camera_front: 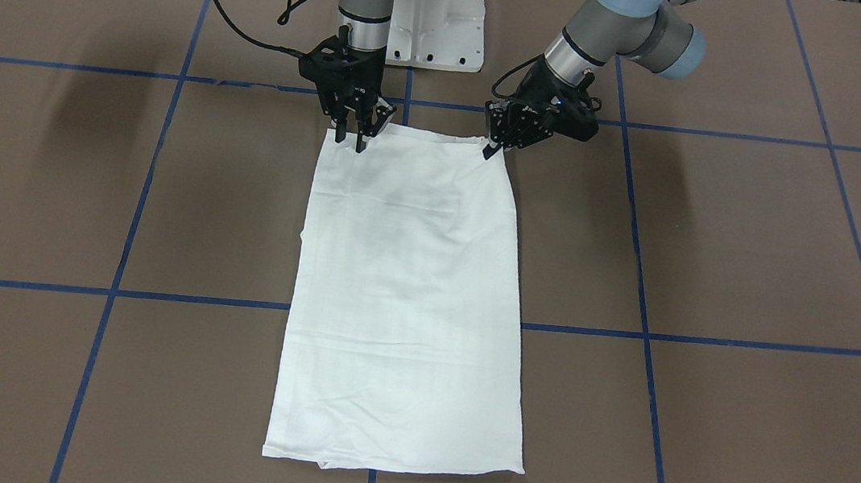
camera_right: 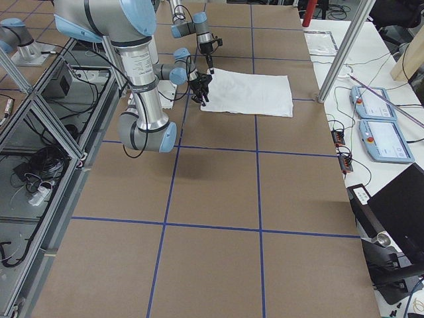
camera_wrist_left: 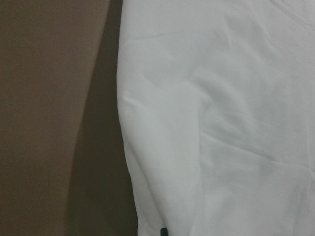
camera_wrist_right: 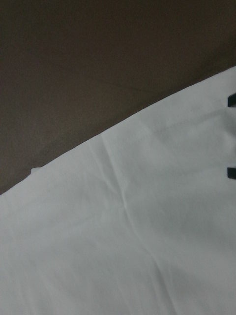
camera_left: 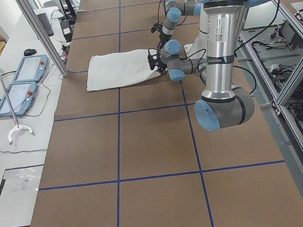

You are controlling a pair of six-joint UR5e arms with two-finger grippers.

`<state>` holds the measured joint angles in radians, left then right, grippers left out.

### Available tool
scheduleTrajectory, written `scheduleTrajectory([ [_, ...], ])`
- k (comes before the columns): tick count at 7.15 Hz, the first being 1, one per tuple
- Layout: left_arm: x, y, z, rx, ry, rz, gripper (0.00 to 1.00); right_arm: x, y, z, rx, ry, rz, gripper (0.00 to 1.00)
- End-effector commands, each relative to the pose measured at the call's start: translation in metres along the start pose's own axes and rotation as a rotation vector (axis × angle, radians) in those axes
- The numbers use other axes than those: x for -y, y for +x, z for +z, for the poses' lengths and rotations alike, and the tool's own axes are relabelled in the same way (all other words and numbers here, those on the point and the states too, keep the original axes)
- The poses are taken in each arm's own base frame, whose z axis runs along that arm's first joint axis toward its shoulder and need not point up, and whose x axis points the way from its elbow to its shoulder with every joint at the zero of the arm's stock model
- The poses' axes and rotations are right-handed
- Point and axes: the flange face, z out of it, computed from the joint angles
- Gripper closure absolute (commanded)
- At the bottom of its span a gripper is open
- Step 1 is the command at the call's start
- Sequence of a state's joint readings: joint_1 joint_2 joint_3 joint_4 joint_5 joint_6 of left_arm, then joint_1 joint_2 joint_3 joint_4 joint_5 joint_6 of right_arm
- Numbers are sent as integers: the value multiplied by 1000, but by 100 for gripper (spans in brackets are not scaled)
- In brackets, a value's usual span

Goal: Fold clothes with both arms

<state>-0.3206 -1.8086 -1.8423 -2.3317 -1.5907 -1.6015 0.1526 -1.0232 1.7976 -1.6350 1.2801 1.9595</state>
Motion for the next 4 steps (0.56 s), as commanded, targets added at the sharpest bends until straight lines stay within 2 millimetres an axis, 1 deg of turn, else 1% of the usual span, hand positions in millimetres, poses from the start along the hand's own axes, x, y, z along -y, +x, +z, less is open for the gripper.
scheduleTrajectory([
  [1, 0, 0, 0, 0, 2, 0, 100, -1, -4, -2, 4, -2, -3, 0],
  [2, 0, 0, 0, 0, 0, 0, 100, -3, -4, 2, -3, 0, -5, 0],
  [3, 0, 0, 0, 0, 2, 0, 100, -7, -9, 7, -10, 3, -6, 0],
  [4, 0, 0, 0, 0, 0, 0, 100, -10, -15, 8, -10, 3, -4, 0],
])
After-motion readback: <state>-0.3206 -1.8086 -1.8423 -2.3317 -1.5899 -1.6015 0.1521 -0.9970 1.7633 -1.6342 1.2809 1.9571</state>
